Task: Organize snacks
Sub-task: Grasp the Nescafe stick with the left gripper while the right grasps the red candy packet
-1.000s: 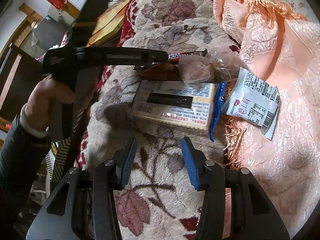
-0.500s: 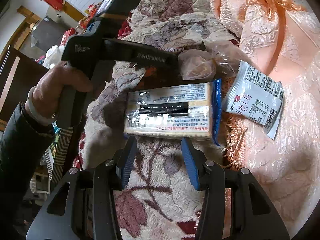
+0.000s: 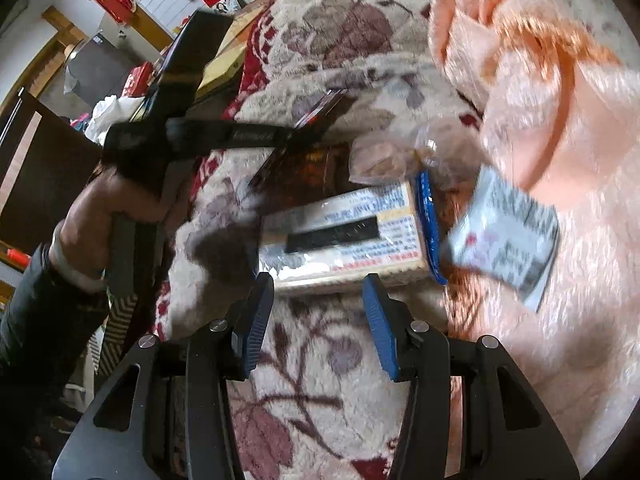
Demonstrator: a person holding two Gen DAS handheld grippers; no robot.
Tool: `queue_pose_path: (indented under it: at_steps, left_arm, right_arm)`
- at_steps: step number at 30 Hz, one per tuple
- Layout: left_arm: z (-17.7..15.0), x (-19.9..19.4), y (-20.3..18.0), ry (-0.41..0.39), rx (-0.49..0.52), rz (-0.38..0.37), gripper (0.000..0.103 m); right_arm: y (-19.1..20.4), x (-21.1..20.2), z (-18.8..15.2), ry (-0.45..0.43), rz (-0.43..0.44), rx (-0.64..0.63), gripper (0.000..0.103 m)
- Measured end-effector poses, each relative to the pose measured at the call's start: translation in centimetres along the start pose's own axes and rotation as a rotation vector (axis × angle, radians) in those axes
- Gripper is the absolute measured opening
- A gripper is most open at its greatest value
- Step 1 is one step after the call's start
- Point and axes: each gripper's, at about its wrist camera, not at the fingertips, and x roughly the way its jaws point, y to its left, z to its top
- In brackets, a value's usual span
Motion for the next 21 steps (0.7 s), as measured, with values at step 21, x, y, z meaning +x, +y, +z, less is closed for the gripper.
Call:
queue_pose_path:
  at_steps: [21]
  left_arm:
    - [-8.0, -7.2, 3.8, -0.141, -0.205, 0.1, 0.021]
  right_arm:
    - [2.3, 7.3, 7.3, 0.093, -0.19, -0.056, 0.046]
